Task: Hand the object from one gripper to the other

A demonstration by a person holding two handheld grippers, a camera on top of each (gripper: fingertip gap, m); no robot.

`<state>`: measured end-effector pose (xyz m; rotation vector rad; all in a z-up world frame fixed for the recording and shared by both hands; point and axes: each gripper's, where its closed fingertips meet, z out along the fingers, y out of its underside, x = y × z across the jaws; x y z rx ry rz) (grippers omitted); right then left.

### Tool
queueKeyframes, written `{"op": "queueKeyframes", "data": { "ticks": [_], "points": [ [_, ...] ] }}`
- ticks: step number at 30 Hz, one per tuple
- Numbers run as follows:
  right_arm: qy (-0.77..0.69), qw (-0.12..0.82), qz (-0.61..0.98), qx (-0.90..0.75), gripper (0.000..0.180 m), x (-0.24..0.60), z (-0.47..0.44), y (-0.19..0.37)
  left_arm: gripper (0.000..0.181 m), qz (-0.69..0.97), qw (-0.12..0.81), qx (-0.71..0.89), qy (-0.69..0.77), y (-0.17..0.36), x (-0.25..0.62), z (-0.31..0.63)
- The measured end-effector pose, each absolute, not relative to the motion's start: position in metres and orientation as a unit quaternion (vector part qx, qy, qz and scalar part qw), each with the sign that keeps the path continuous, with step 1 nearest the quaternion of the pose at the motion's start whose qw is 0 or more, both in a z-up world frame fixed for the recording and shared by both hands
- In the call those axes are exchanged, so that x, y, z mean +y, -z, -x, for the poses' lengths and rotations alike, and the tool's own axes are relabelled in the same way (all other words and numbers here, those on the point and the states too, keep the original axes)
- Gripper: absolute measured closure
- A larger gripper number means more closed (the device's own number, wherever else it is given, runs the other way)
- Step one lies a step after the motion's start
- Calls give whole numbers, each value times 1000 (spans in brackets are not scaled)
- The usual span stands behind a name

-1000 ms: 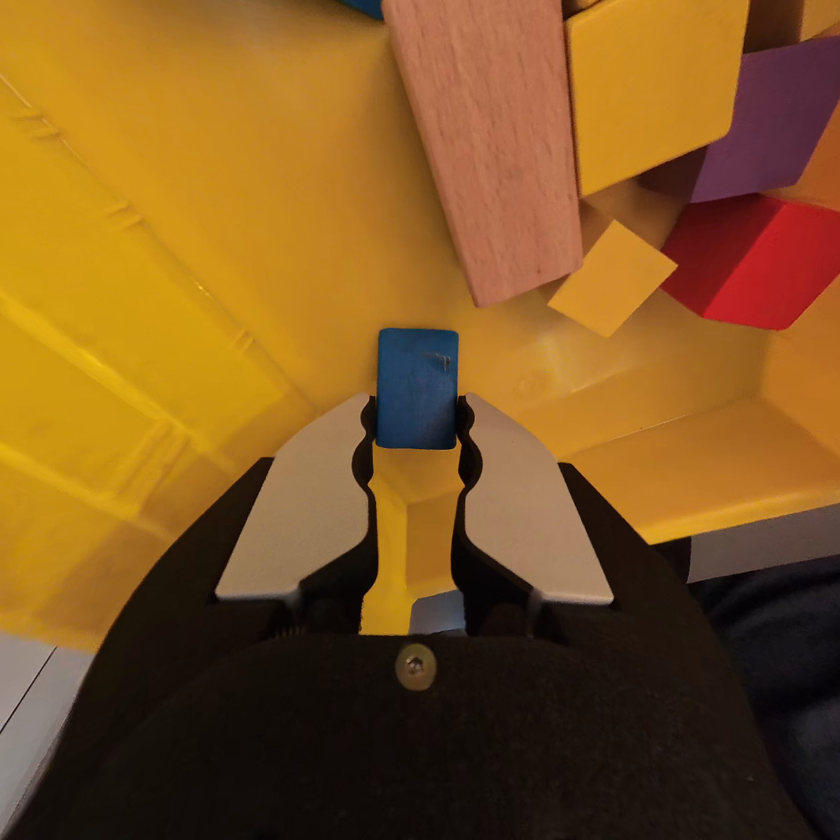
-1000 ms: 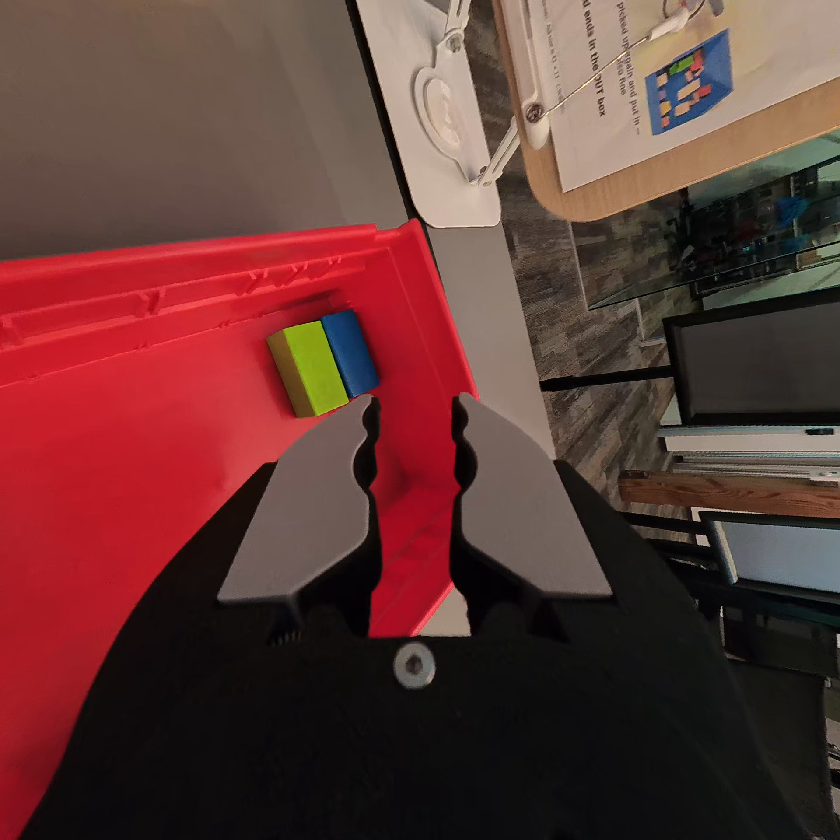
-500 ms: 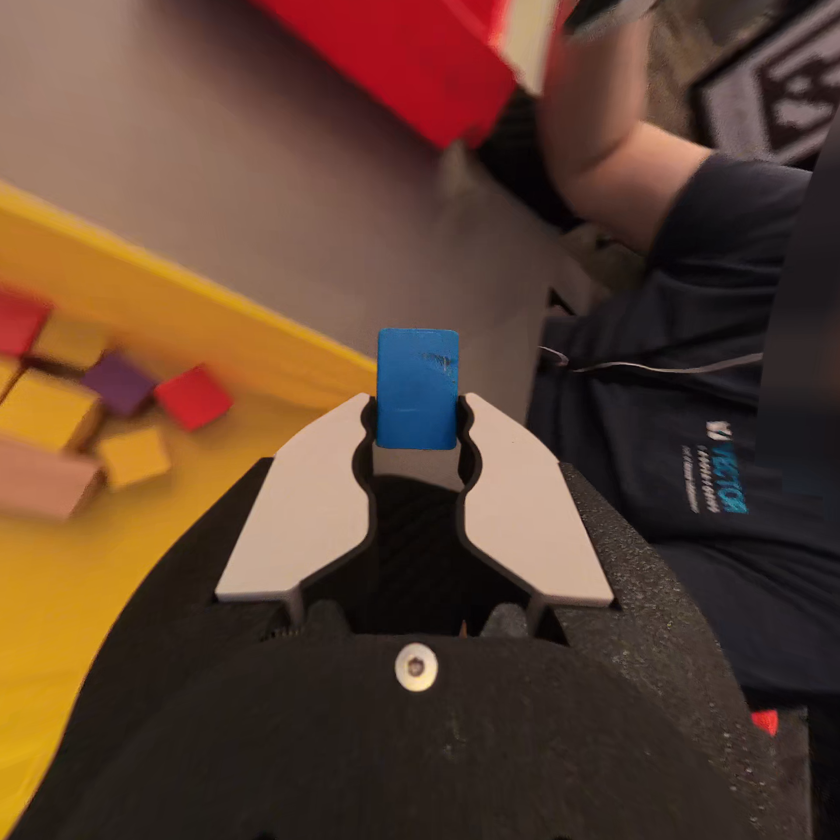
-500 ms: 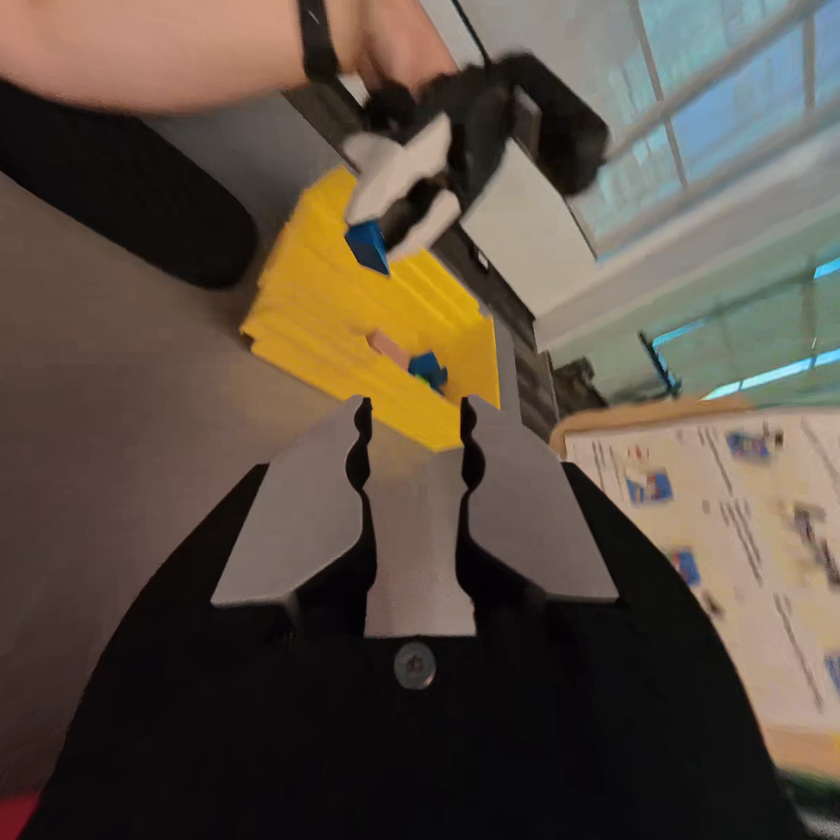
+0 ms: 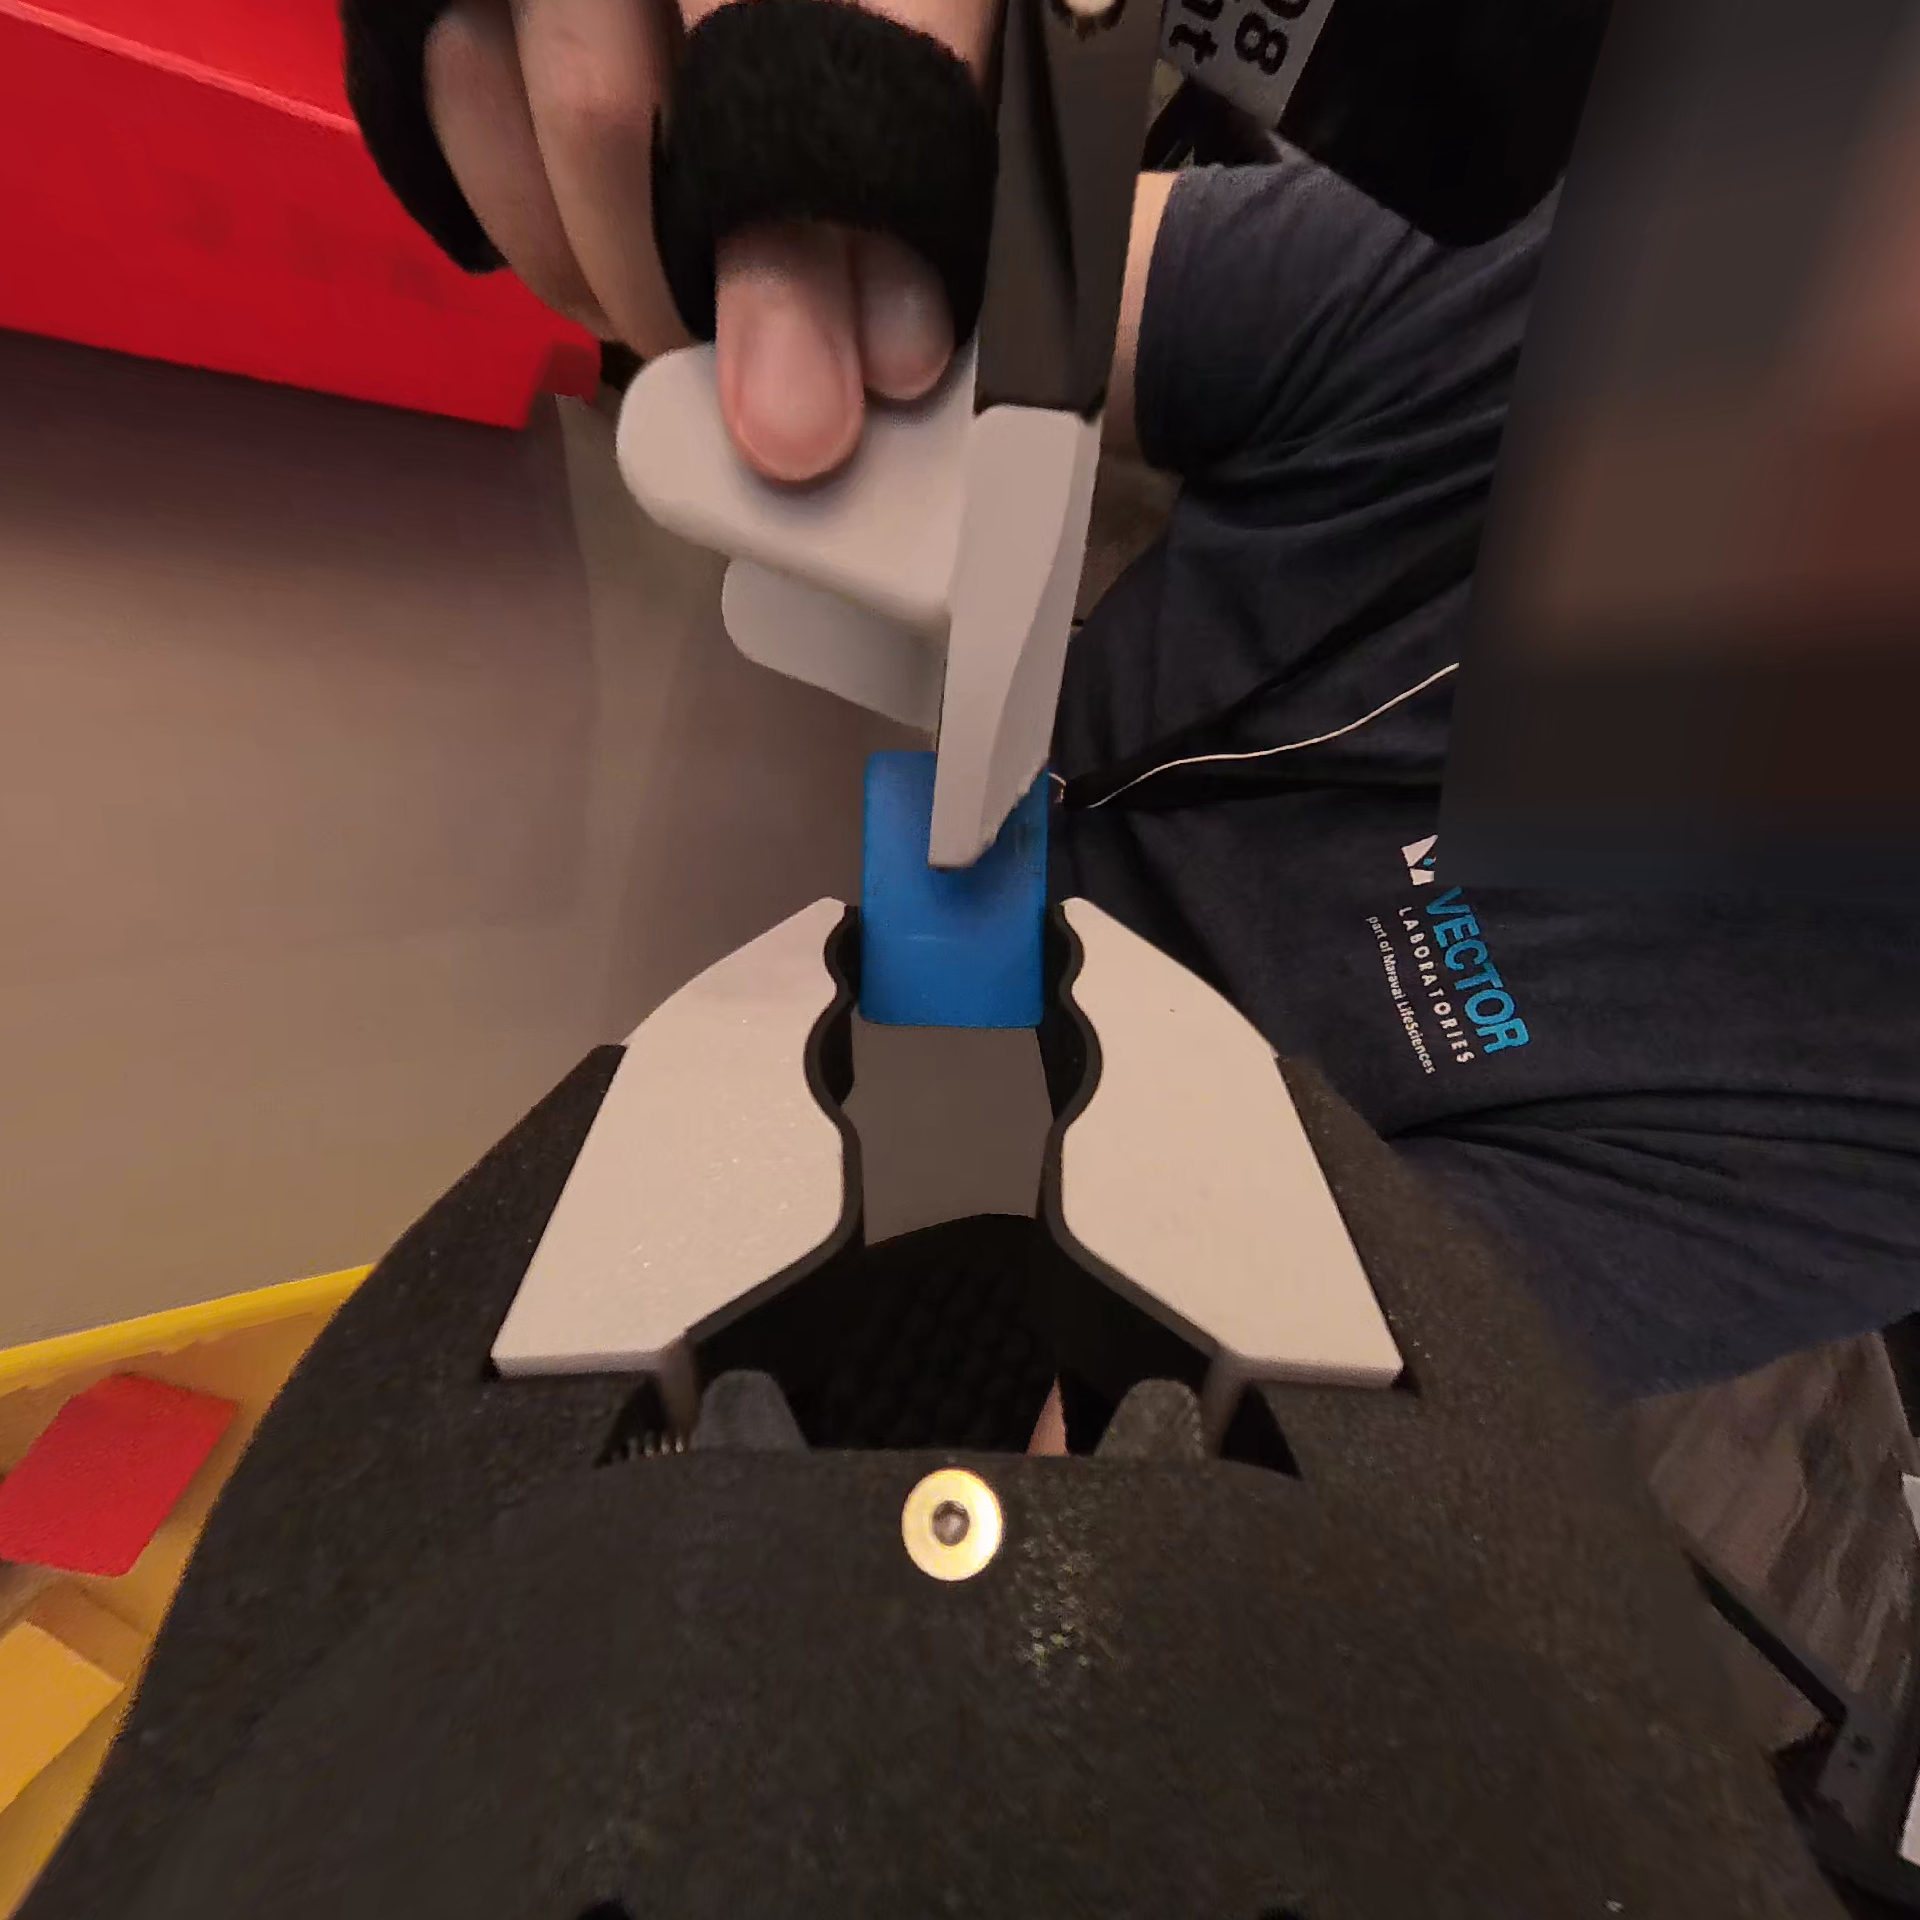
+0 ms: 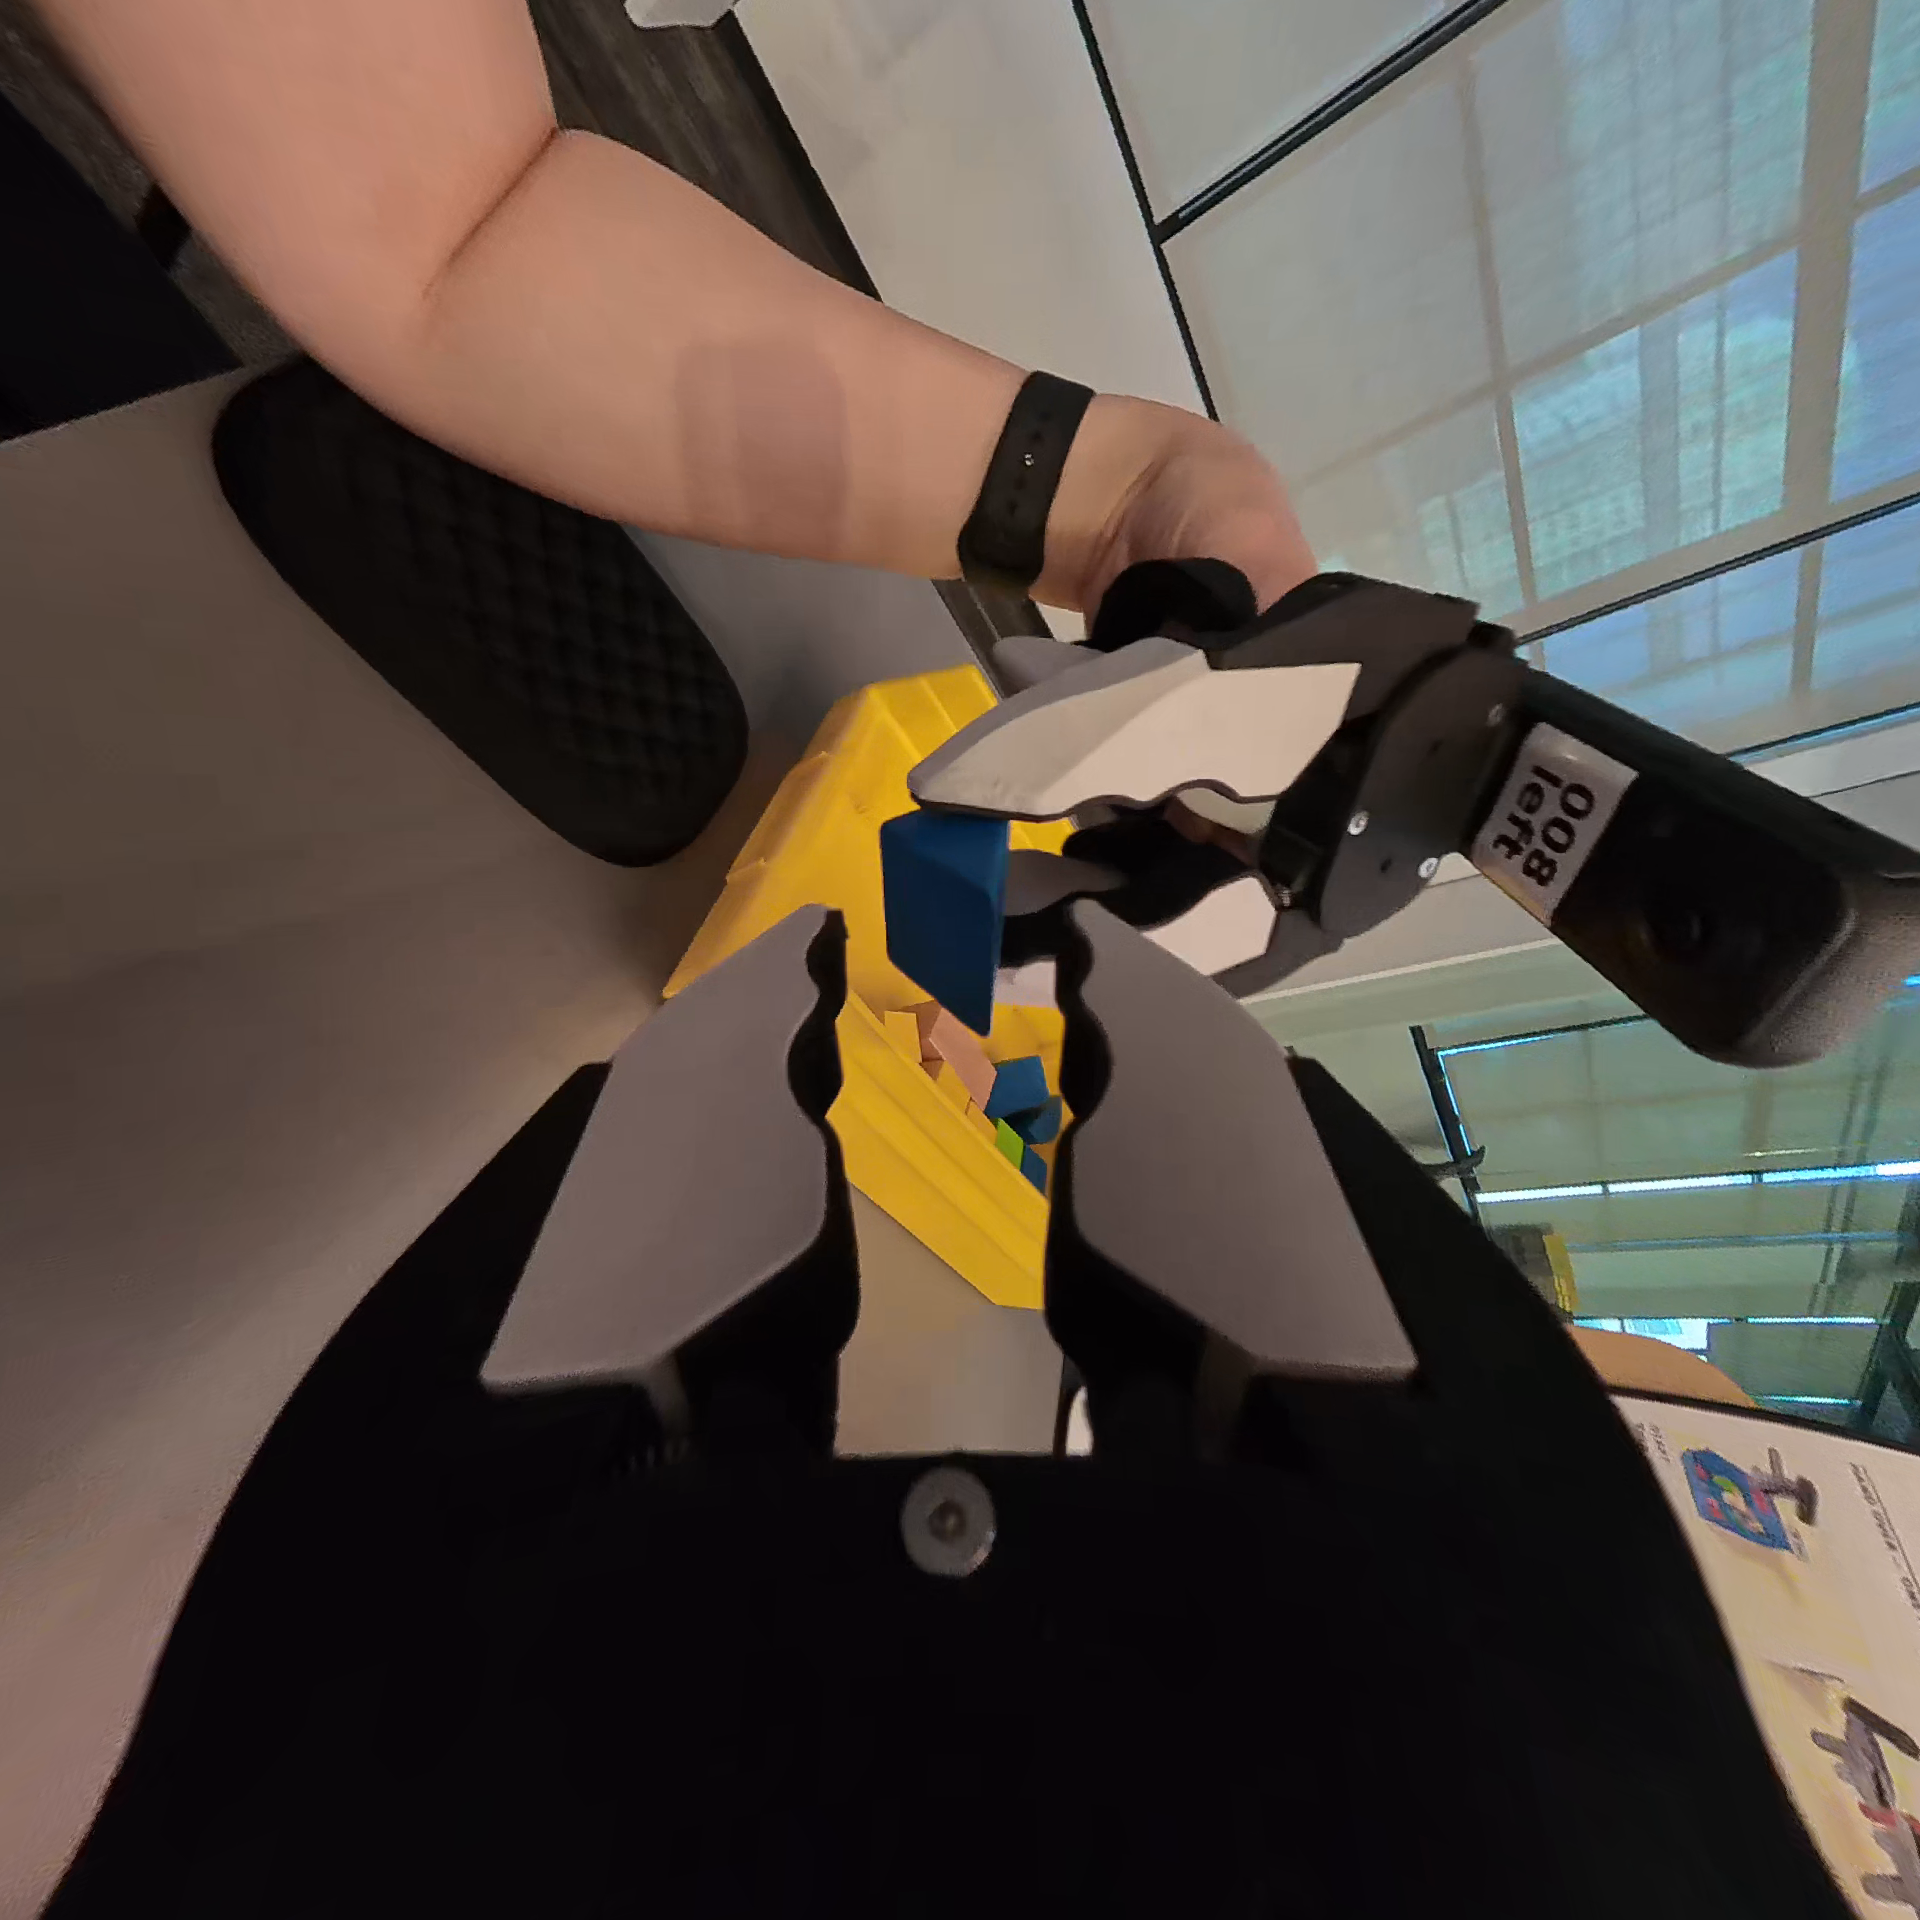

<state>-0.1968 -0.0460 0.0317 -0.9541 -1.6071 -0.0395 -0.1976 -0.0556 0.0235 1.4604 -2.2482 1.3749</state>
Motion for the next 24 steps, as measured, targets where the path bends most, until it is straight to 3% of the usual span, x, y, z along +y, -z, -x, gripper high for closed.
{"op": "queueKeyframes", "data": {
  "ticks": [7, 17, 20, 24],
  "points": [
    [34, 595, 402, -695, 155, -45, 202, -28, 148, -468, 71, -750, -462, -25, -62, 197],
    [25, 587, 428, -687, 155, -47, 180, -44, 151, -479, 32, -726, -492, -40, -42, 204],
    [61, 584, 486, -647, 155, -34, 123, -66, 152, -489, -13, -708, -510, -54, -28, 208],
    [117, 595, 652, -455, 155, 6, -22, -87, 155, -495, -117, -691, -514, -73, -7, 201]
  ]
}}
